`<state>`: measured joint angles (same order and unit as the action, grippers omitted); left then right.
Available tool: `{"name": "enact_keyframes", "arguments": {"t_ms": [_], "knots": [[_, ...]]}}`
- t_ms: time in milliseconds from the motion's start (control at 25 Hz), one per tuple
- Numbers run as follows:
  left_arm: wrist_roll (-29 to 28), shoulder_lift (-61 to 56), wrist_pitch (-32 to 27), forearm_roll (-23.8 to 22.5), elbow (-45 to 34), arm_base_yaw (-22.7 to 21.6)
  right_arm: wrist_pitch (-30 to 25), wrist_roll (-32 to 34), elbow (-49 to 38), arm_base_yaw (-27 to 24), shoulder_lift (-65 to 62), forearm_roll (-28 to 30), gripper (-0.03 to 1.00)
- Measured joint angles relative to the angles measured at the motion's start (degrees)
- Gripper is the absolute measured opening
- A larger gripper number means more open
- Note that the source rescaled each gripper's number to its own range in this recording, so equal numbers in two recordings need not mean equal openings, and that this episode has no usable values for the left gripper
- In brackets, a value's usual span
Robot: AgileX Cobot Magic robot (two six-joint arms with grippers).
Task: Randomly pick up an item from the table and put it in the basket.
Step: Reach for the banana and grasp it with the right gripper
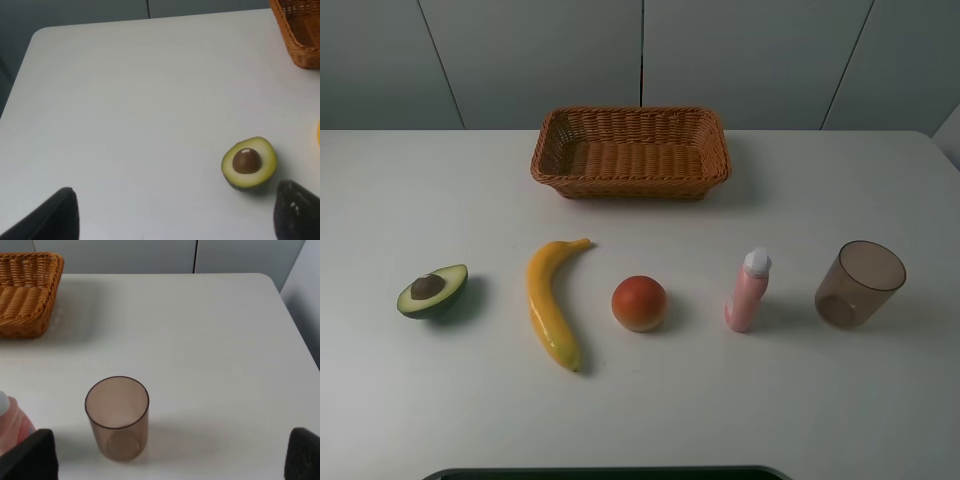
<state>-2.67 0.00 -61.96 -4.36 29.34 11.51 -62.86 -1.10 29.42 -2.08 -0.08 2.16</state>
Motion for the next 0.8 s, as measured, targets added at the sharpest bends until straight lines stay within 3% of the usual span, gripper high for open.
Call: {"name": "enact_keyframes", "arguments": {"t_ms": [200,480,560,800], "knots": [[0.00,0.00,0.00,0.00,0.00,0.00,0.14,-0.43,4.24,0.00,9.94,-2.16,0.97],[0.00,0.00,0.00,0.00,0.00,0.00,1.83,-1.00,22.14,0.80,38.06,-4.43,0.97],[0.00,0.00,0.00,0.00,0.00,0.00,1.69,-1.07,28.17,3.77,46.09,-4.53,0.97],[0.00,0.00,0.00,0.00,0.00,0.00,-1.08,-0.10,44.43,20.64,68.10,-4.20,0.97]]}}
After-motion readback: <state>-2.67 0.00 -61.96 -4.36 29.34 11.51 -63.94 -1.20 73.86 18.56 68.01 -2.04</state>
